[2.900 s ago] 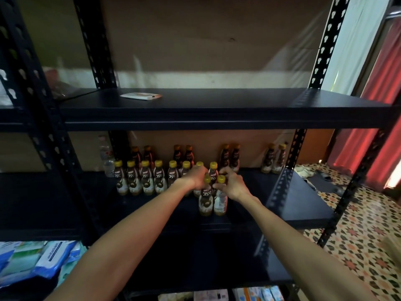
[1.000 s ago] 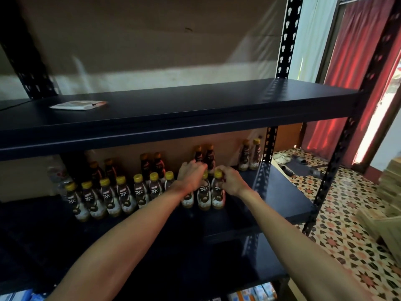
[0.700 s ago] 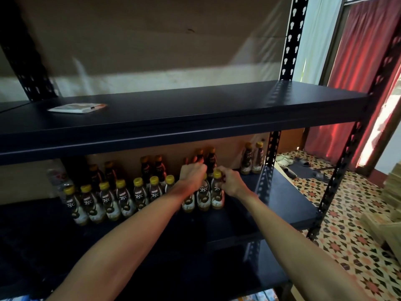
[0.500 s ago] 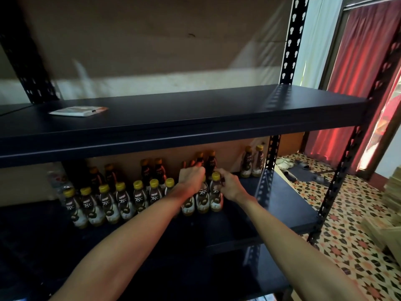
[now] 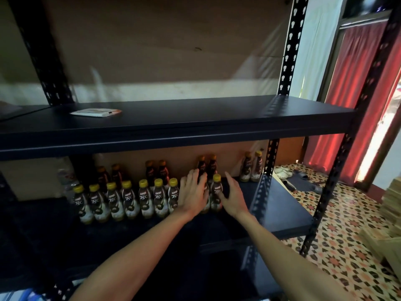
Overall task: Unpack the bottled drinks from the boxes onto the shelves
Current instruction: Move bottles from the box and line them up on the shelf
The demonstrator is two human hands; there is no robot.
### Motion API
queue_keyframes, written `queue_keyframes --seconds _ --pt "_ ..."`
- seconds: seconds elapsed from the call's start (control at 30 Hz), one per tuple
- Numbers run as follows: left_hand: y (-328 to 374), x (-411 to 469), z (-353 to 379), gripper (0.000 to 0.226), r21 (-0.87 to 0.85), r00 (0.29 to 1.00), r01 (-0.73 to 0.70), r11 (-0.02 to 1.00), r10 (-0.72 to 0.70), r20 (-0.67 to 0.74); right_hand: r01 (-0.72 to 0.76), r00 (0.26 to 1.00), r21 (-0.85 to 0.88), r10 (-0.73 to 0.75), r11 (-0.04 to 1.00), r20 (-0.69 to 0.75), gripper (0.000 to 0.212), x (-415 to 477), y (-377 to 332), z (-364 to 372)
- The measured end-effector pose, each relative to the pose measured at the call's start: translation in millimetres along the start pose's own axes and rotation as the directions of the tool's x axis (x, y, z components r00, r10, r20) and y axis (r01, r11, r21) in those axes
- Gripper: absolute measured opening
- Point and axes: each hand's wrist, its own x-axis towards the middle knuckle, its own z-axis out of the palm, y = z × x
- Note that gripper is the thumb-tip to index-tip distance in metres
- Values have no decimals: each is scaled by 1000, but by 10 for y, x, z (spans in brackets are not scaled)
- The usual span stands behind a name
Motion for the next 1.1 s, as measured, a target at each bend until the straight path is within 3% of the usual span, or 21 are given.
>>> queue_keyframes --seconds 0.17,0.33,0.47,0.57,0.7,1.0,1.1 --pt "-24 -570 244 55 -60 999 -43 997 45 29 -3 999 2 3 1000 -40 72 -383 30 185" --pt "-33 -1125 430 54 -91 983 17 996 1 186 33 998 -18 -32 999 50 68 -827 25 383" --pt "-19 -1685 589 55 -137 951 68 988 -23 307 67 985 -136 -44 988 170 49 -1258 86 607" --pt "60 -2176 706 53 -111 958 44 993 -10 287 147 968 -241 -90 959 235 45 -1700 235 805" --pt "188 -2694 821 52 -190 954 75 979 -15 299 187 961 -233 -128 954 247 52 -2289 403 986" --pt "436 -3617 1148 56 -284 794 269 920 -45 607 -67 928 -234 146 970 342 46 -3389 907 1165" --pt "530 -3897 1443 53 -272 705 327 905 -42 708 -220 865 -273 317 936 389 37 -3666 1161 1220"
